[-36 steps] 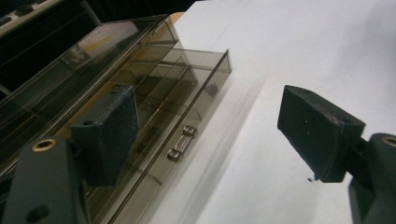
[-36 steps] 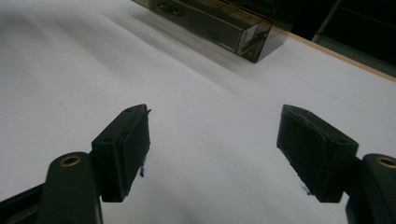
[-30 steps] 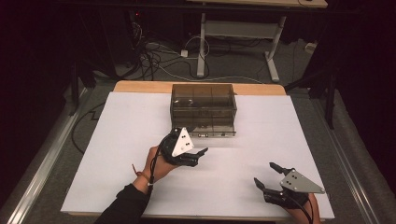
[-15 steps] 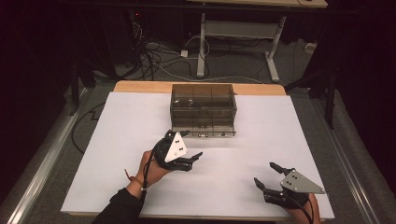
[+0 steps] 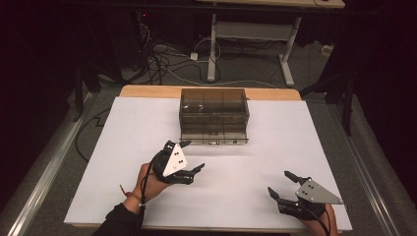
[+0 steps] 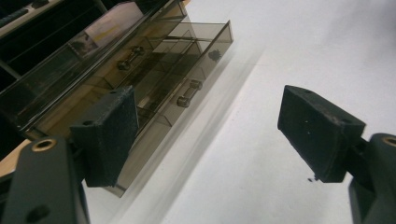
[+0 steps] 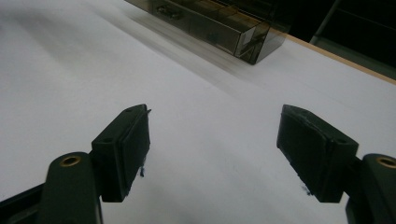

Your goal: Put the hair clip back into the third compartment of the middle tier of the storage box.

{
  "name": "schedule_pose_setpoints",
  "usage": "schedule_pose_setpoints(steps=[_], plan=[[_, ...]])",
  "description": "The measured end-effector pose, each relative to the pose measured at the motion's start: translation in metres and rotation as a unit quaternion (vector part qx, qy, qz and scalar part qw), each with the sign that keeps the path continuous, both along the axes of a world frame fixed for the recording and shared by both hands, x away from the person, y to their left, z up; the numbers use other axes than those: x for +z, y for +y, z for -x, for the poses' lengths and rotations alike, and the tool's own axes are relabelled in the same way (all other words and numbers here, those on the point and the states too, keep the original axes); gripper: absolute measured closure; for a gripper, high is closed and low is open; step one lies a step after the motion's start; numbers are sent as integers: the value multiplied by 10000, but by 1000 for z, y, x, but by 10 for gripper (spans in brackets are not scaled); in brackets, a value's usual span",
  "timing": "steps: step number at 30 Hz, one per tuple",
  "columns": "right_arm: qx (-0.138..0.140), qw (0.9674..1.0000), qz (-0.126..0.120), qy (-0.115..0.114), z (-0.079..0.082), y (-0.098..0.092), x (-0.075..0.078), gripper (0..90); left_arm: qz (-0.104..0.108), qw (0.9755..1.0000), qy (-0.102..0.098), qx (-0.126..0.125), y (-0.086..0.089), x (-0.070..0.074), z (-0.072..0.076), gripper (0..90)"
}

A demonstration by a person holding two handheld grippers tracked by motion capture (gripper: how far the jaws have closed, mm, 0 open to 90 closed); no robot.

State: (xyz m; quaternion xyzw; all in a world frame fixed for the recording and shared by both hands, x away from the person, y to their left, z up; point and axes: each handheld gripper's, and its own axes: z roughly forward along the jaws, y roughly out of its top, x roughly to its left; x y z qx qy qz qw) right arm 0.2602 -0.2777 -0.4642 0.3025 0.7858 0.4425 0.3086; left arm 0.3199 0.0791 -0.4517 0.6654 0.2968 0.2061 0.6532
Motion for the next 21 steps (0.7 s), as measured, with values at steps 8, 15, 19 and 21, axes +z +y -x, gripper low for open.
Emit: schedule_pose_setpoints(steps=[8, 15, 19, 21], plan=[[-9, 10000, -10, -19, 0, 0, 0, 256, -18, 10000, -30, 40, 11, -1, 8, 195], [-11, 10000, -6, -28, 1, 0, 1, 256, 5, 9999, -35, 125, 21, -1, 13, 195], [-16, 10000, -4, -36, 1, 0, 1, 256, 4, 9999, -30, 168, 27, -2, 16, 194], [-18, 10000, -6, -32, 1, 0, 1, 256, -9, 9998, -26, 188, 30, -3, 18, 194]])
